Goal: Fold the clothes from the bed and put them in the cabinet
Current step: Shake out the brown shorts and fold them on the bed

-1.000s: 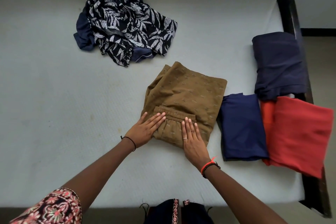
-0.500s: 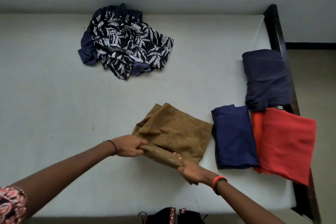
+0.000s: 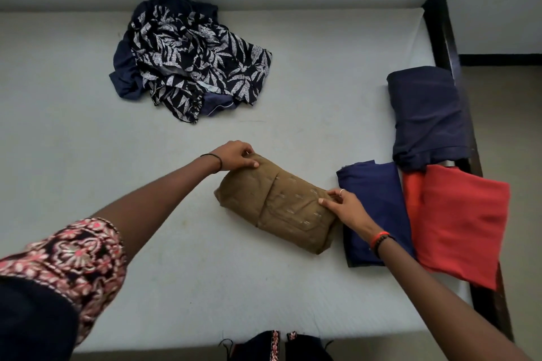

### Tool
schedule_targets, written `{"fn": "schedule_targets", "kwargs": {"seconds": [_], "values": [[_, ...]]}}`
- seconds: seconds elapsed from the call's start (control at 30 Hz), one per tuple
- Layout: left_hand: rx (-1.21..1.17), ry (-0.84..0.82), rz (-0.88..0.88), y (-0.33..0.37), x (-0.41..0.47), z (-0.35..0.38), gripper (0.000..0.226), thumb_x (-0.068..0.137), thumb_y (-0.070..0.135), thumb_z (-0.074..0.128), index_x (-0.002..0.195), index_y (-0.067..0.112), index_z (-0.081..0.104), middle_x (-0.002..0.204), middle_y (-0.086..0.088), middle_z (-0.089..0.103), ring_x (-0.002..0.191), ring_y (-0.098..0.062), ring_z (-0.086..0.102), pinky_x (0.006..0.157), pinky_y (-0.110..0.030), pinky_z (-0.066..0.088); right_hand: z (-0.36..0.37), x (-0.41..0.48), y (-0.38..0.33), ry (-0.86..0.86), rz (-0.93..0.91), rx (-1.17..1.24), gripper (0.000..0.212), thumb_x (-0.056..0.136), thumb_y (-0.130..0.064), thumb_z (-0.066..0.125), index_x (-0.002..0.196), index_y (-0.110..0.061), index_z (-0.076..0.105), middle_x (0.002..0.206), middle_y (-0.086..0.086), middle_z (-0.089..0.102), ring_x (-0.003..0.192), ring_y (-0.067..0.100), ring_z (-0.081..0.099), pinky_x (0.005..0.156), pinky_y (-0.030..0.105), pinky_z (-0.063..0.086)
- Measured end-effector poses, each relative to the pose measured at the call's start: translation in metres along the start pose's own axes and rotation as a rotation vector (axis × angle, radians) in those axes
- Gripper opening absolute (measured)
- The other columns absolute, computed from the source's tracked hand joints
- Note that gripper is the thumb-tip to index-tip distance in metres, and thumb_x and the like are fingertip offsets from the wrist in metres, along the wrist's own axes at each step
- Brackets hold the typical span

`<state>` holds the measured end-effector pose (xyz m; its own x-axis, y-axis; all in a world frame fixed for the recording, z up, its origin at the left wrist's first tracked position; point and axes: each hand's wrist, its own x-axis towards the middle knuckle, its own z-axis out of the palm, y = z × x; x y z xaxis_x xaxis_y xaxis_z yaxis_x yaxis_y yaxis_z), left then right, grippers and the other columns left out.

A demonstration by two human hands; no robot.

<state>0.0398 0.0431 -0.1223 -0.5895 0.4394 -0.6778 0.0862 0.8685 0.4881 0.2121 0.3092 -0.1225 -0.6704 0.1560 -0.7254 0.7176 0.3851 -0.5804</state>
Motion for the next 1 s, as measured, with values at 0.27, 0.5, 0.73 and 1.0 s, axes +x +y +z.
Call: {"fn": "schedule_targets", "kwargs": {"seconds": [0.27, 0.5, 0.73, 1.0], "values": [[-0.367, 0.762, -0.106, 0.006, -0.031, 0.054, 0.026, 0.090, 0.015, 0.058, 0.114, 0.006, 0.057, 0.119, -0.012, 0.052, 0.109, -0.026, 0.052, 0.097, -0.035, 0.042, 0.011, 0.015, -0.014, 0.237, -0.258, -0.342, 0.033, 0.095, -0.011, 0.049, 0.128, -0.008, 0.053, 0.129, 0.009, 0.055, 0.122, 0.021, 0.048, 0.104, 0.031, 0.038], [-1.449, 0.827, -0.749, 0.010, -0.086, 0.162, 0.054, 0.090, 0.038, 0.058, 0.123, -0.005, 0.053, 0.127, -0.027, 0.054, 0.116, -0.036, 0.054, 0.097, -0.044, 0.044, 0.015, 0.045, -0.021, -0.060, -0.166, -0.474, 0.074, 0.079, -0.061, 0.061, 0.136, -0.016, 0.044, 0.133, 0.008, 0.047, 0.126, 0.025, 0.042, 0.107, 0.043, 0.037], [-1.730, 0.357, -0.373, 0.036, -0.076, 0.183, 0.074, 0.079, 0.038, 0.065, 0.144, 0.027, 0.030, 0.140, -0.001, 0.048, 0.124, -0.020, 0.050, 0.101, -0.036, 0.043, 0.019, 0.065, -0.020, -0.095, -0.115, -0.403, 0.063, 0.072, -0.063, 0.067, 0.112, -0.018, 0.046, 0.105, 0.002, 0.056, 0.093, 0.019, 0.057, 0.082, 0.038, 0.049], [-1.893, 0.418, -0.344, 0.053, -0.059, 0.150, 0.044, 0.089, 0.043, 0.056, 0.128, 0.025, 0.052, 0.121, -0.005, 0.065, 0.109, -0.021, 0.062, 0.089, -0.040, 0.051, 0.029, 0.057, -0.008, -0.052, -0.076, -0.190, 0.059, 0.072, -0.055, 0.072, 0.114, -0.022, 0.048, 0.100, 0.002, 0.055, 0.088, 0.014, 0.055, 0.077, 0.030, 0.046]]}}
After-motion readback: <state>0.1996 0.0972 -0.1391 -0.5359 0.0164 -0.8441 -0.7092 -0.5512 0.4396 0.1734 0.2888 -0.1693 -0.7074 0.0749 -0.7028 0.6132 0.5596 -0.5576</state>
